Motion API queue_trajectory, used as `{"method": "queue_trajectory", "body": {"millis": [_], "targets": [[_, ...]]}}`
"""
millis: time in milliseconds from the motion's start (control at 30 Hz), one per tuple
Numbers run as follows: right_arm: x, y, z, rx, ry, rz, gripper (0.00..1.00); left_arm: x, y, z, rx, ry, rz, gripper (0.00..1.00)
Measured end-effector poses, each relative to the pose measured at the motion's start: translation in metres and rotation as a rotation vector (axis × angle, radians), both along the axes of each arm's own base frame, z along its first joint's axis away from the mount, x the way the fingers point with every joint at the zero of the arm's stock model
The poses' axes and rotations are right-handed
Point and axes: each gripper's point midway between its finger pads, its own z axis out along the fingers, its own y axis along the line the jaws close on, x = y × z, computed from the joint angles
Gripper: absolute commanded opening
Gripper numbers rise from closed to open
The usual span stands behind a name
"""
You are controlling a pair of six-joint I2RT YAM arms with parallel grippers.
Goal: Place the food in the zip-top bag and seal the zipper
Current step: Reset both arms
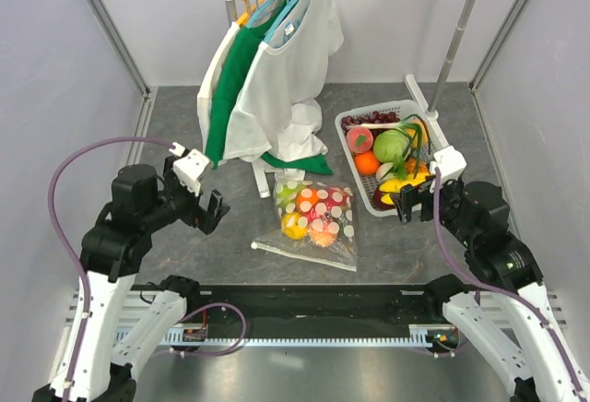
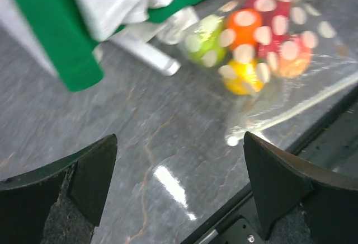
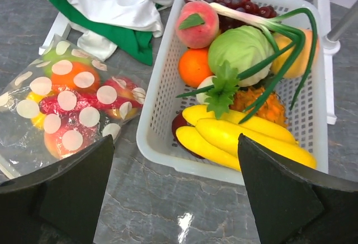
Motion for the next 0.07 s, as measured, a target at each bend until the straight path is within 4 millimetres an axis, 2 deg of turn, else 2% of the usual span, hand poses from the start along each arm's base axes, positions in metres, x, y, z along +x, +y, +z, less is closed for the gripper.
{"method": "queue_trajectory", "body": {"millis": [67], "targets": [[-0.0035, -0.0039, 0.0025, 0.002, -0.014, -0.010, 0.98, 0.0048, 0.0099, -0.0028, 0.025, -0.001, 0.055, 1.00]]}}
